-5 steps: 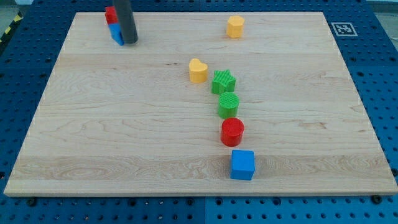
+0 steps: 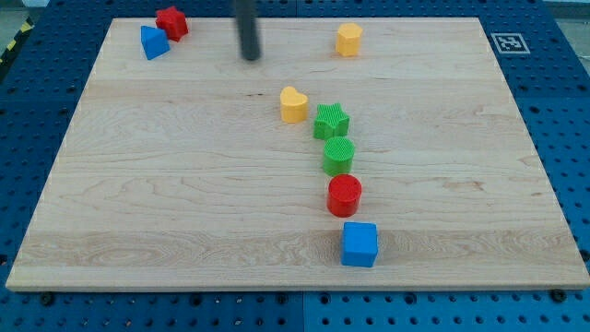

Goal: Point your arm at the blue cube

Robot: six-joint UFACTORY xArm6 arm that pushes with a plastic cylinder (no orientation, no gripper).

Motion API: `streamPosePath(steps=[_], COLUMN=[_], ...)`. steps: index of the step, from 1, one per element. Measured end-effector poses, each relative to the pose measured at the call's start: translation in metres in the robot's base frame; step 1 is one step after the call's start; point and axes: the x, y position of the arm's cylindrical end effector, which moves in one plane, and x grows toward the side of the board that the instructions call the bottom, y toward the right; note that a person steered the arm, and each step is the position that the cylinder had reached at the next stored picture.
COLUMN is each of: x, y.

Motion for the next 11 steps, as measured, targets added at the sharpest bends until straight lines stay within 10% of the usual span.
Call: streamPosePath(steps=[3,7,11], x=[0.166,0.329,0.33], y=[0.239,0.154,0.071])
